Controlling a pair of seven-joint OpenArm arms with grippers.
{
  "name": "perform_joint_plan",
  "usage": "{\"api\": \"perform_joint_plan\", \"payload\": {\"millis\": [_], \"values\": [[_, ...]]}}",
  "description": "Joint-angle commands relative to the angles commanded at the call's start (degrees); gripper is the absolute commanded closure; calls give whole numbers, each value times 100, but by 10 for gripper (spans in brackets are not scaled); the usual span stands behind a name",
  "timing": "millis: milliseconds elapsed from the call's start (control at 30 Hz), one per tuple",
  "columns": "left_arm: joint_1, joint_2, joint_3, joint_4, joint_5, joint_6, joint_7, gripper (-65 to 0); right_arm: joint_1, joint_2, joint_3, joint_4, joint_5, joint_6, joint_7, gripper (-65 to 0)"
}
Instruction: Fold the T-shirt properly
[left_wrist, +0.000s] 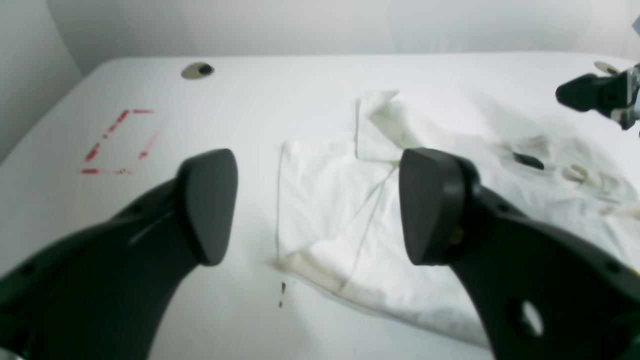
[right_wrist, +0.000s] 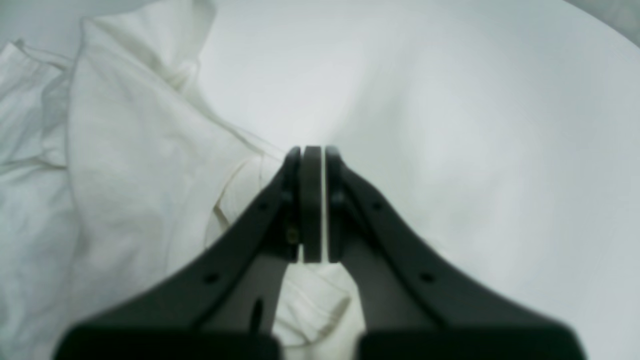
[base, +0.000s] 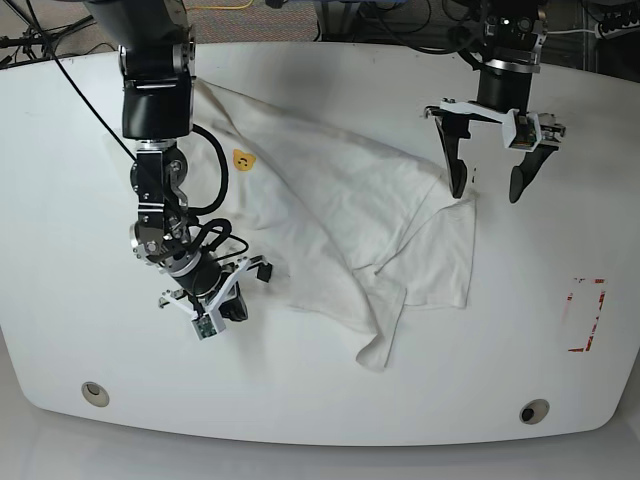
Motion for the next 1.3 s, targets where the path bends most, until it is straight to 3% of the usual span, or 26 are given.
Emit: {"api": "perform_joint_plan", "payload": {"millis": [233,300,367,567,967,1300], "values": [[18,2,-1,7,23,-7,-33,-387,-9,-3,-181,28,-82,-29,13,-36],[31,0,-5,38,47,-9,-91,-436,5,-33,-307,7,-116,-46,9,-95],[42,-1,41,121,7,-26,-200,-490,22,-117,-480,6,-126,-44,-31,-225],[44,-14,84,151,4,-34,-213,-508,72,-168,-696,-22,-126,-64,10,-382],[68,-27,62,127,24,-50,-214,-520,393,-249,-989,-964,-60,-80,554,-387],[45,-31,103,126,25,-46,-188,-500,674,-232,-1133,-1700,116,-4,918,-470]]}}
